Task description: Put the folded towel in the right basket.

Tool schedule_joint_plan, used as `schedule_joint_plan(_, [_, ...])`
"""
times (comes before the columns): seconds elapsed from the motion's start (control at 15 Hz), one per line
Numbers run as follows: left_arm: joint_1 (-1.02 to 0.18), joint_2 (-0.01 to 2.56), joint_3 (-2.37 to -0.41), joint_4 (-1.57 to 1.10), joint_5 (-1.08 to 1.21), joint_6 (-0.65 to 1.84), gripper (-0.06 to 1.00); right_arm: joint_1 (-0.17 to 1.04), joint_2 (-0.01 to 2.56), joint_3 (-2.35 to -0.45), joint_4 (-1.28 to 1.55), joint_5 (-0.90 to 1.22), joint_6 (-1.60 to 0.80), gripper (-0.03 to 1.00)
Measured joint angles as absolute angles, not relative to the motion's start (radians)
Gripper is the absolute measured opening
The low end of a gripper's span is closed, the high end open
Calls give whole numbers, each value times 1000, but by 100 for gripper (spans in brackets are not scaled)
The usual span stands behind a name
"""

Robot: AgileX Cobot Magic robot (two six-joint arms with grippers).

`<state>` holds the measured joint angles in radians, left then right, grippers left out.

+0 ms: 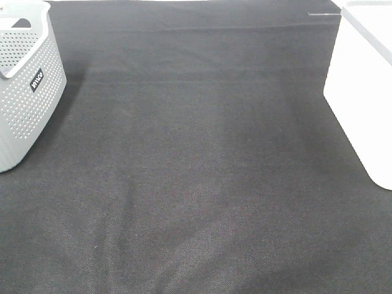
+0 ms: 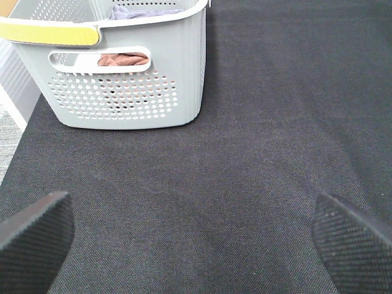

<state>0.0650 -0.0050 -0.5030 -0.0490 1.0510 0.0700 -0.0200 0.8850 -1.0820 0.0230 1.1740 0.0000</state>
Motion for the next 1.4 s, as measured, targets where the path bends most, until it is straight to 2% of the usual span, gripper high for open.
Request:
schedule_joint_plan(0.4, [65,-5,-503,-49,1051,70,99,-20,416,-772,23,1173,-24,95])
schedule_joint_plan(0.8, [65,-5,-503,-49,1051,70,99,-20,116,-475,23,1145,-26,95])
schedule_joint_plan(1.0, [65,-5,-503,-49,1051,70,99,-20,10,-461,29,1121,-41,95])
schedule_joint_plan(1.4, [65,-5,-503,-49,1051,70,99,-20,-2,-460,58,1119,-50,95])
